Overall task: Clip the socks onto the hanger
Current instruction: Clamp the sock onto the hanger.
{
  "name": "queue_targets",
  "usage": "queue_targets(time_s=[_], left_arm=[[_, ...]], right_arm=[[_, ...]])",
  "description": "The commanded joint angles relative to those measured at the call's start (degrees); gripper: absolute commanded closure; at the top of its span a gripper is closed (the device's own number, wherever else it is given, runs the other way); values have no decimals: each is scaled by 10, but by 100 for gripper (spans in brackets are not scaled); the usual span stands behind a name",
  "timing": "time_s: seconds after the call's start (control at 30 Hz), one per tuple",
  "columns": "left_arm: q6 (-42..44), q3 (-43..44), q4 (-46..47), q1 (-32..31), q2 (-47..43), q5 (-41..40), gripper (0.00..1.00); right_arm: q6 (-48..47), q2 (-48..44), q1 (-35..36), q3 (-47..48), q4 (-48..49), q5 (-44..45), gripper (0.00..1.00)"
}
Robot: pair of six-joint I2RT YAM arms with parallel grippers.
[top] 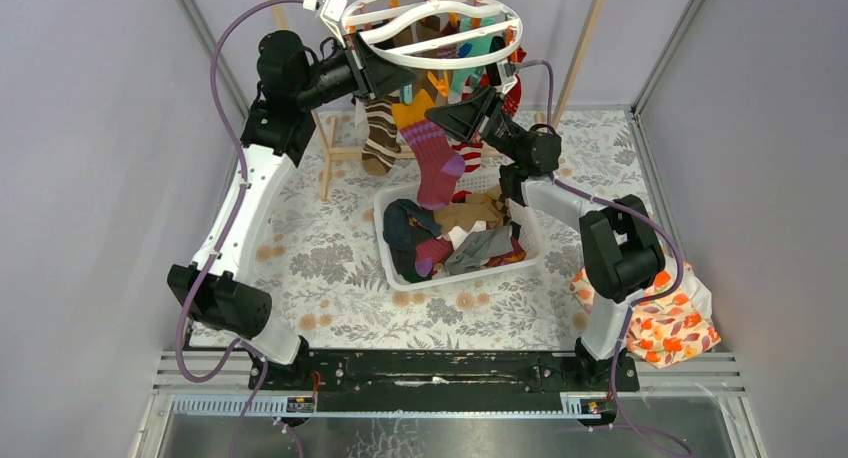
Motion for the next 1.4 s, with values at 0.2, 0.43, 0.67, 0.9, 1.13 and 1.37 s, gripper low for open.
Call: queue_targets(time_s=[0.2, 0.43, 0.67, 0.9, 1.13, 1.37], left_arm=[[-58, -11, 56, 1, -4, 54, 100], [-67, -9, 59, 1, -7, 57, 100], [-72, -9, 63, 1, -8, 57, 100], [-77, -7, 67, 1, -7, 57, 100], [-82, -3, 69, 1, -5, 56, 100], [-84, -4, 70, 1, -8, 56, 100]], right_arm=[[-3, -8, -3, 43, 76, 9, 100], [-20, -7, -3, 43, 75, 15, 100], [-51, -10, -3, 27, 75, 48, 100], [-64, -5, -1, 33, 75, 63, 100], [-65, 4, 0, 36, 70, 54, 100], [-90, 0, 5, 34, 41, 54, 100]])
